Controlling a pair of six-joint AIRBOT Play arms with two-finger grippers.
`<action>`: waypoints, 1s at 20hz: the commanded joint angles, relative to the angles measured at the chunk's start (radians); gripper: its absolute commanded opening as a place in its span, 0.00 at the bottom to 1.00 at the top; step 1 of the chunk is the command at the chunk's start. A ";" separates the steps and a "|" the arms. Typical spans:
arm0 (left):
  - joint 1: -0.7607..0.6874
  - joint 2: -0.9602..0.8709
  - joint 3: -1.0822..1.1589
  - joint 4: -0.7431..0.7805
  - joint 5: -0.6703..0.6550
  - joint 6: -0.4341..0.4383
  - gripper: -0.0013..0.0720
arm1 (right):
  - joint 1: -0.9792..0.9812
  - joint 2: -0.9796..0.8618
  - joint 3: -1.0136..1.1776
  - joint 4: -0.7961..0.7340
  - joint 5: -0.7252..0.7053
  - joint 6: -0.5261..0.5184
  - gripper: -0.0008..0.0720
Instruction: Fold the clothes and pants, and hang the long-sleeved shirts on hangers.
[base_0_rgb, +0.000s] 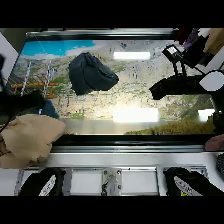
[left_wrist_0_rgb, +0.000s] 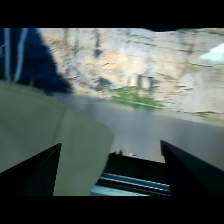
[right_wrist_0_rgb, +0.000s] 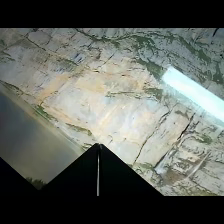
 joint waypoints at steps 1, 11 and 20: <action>0.323 0.140 -0.172 0.087 -0.077 0.037 0.95 | 0.001 0.000 0.001 0.000 0.000 0.000 0.06; 0.717 0.095 -0.525 -0.194 0.082 0.148 0.95 | 0.001 -0.006 0.001 0.000 0.001 0.000 0.06; 0.717 0.140 -0.539 -0.222 0.109 0.127 0.95 | 0.001 -0.013 0.001 0.000 0.000 0.000 0.06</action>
